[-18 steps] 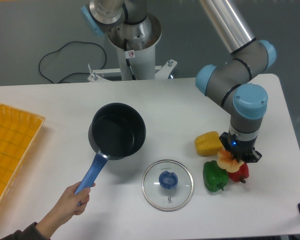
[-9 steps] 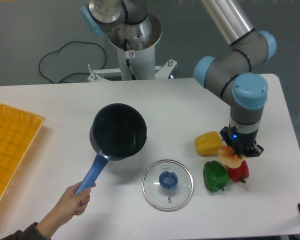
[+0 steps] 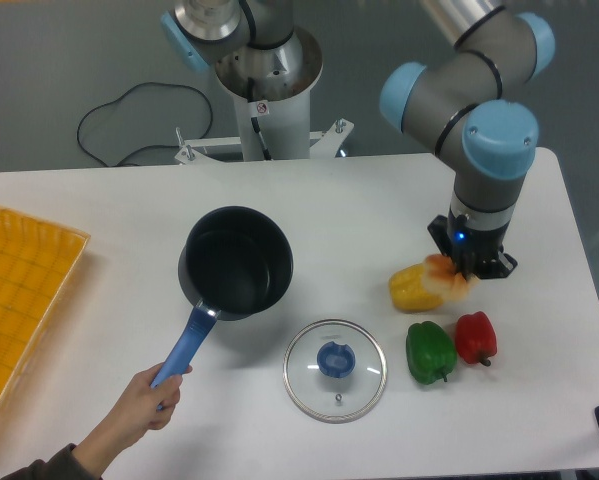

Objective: Pick up the bread

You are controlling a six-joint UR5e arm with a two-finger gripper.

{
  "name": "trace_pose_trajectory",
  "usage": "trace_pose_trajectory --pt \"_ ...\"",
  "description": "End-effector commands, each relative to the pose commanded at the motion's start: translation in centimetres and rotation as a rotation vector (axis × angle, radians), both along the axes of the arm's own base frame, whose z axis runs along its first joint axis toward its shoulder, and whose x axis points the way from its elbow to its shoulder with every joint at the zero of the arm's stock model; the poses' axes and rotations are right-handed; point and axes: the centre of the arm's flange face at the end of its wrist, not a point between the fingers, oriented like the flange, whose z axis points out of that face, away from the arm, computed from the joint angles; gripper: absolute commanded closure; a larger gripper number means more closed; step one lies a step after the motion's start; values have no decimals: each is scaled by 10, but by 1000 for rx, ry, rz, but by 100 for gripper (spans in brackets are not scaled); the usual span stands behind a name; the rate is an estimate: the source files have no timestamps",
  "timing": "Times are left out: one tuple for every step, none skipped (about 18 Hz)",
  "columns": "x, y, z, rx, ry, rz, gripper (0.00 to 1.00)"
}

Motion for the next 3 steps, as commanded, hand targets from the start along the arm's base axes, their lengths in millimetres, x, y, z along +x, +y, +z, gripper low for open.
trace_pose_trajectory --pt "-1 -1 4 1 3 2 100" --pt "-2 0 7 3 2 1 100" --pt "-2 0 7 2 1 1 100"
